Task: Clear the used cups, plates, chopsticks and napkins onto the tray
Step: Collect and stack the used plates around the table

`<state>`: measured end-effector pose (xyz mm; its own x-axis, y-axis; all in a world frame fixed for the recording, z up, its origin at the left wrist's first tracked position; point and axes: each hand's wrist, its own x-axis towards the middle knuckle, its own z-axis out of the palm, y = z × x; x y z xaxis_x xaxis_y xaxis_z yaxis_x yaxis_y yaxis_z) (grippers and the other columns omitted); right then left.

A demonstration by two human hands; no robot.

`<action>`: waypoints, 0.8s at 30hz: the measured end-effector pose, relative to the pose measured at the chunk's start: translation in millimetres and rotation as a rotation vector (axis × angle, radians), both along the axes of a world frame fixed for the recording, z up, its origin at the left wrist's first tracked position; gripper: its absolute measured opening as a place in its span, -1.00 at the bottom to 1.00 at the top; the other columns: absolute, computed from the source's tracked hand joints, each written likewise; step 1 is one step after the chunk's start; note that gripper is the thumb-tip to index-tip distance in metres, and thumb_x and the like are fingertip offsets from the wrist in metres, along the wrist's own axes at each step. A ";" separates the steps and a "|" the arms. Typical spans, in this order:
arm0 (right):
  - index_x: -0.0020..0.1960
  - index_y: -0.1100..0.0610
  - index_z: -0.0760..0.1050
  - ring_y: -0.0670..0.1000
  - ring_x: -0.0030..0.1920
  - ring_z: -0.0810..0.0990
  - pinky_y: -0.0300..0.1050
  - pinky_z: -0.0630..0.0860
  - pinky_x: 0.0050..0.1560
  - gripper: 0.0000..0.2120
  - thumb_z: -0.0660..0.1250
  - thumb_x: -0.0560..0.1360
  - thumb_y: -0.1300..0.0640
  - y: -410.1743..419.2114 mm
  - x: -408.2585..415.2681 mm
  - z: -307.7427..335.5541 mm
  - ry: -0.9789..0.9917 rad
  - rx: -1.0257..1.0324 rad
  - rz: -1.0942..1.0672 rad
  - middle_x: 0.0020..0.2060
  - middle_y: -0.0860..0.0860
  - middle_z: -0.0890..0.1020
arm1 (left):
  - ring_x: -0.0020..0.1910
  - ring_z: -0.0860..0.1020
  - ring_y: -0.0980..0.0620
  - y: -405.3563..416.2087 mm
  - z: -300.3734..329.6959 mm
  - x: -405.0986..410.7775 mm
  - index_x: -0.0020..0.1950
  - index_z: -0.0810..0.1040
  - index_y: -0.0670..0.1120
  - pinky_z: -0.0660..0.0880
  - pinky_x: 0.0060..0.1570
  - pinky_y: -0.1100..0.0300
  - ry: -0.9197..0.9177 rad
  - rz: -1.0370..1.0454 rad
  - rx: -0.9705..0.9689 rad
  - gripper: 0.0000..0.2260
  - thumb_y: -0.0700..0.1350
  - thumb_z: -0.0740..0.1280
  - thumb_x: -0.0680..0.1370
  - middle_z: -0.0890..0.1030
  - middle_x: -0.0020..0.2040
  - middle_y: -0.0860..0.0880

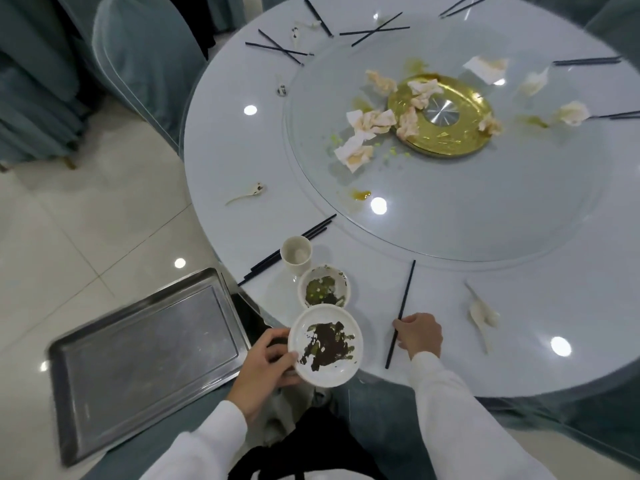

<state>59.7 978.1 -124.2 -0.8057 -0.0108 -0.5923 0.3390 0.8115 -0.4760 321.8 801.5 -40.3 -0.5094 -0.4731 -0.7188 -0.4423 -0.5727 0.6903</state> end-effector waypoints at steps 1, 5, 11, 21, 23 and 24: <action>-0.25 0.17 0.67 0.12 -0.36 0.74 0.12 0.73 -0.05 -0.89 0.51 0.44 0.19 6.7 0.3 0.5 -0.004 -0.006 -0.017 -0.40 0.10 0.71 | 0.03 0.75 -0.15 2.3 -0.8 -3.3 0.26 0.58 -0.02 0.72 -0.06 -0.06 0.001 -0.019 0.007 -0.72 -0.28 0.44 0.60 0.75 0.04 -0.15; -0.20 0.18 0.68 0.09 -0.34 0.74 0.10 0.75 -0.11 -0.92 0.52 0.46 0.22 36.6 3.7 2.6 -0.026 -0.043 -0.105 -0.33 0.10 0.73 | 0.05 0.75 -0.16 13.7 -7.3 -20.3 0.27 0.56 -0.06 0.71 -0.08 -0.04 0.017 -0.074 0.073 -0.70 -0.30 0.45 0.59 0.75 0.07 -0.16; -0.04 0.16 0.68 0.05 -0.21 0.76 -0.05 0.73 -0.20 -0.95 0.51 0.52 0.19 82.4 8.4 7.9 -0.017 -0.126 -0.154 -0.24 0.07 0.75 | 0.06 0.74 -0.18 43.9 -28.5 -57.0 0.30 0.50 -0.09 0.71 0.00 -0.10 0.011 -0.176 0.094 -0.69 -0.34 0.41 0.61 0.69 0.15 -0.26; -0.02 0.08 0.65 -0.01 -0.26 0.76 -0.09 0.70 -0.26 -0.94 0.52 0.55 0.14 113.7 18.2 15.6 -0.022 -0.170 -0.142 -0.20 0.01 0.75 | 0.05 0.73 -0.15 79.5 -61.0 -95.3 0.25 0.48 -0.09 0.70 -0.14 0.04 -0.065 -0.113 0.100 -0.73 -0.37 0.36 0.63 0.68 0.15 -0.22; 0.00 0.07 0.64 -0.02 -0.25 0.76 -0.11 0.70 -0.26 -0.94 0.51 0.56 0.14 117.6 21.2 16.4 -0.034 -0.181 -0.142 -0.17 0.00 0.75 | 0.08 0.72 -0.16 81.0 -65.9 -100.5 0.24 0.48 -0.11 0.71 -0.10 0.01 -0.065 -0.064 0.119 -0.77 -0.35 0.36 0.64 0.66 0.19 -0.21; 0.01 0.07 0.64 -0.02 -0.25 0.76 -0.13 0.70 -0.26 -0.93 0.51 0.56 0.15 118.2 23.0 16.5 -0.040 -0.188 -0.141 -0.15 0.00 0.75 | 0.10 0.71 -0.18 80.2 -68.2 -102.3 0.24 0.48 -0.12 0.72 -0.04 -0.03 -0.072 -0.030 0.128 -0.79 -0.33 0.35 0.65 0.65 0.21 -0.20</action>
<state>82.7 1096.3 -107.7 -0.7828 -0.0130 -0.6221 0.4644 0.6532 -0.5981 219.4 881.7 -108.5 -0.4672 -0.3606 -0.8073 -0.5064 -0.6393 0.5786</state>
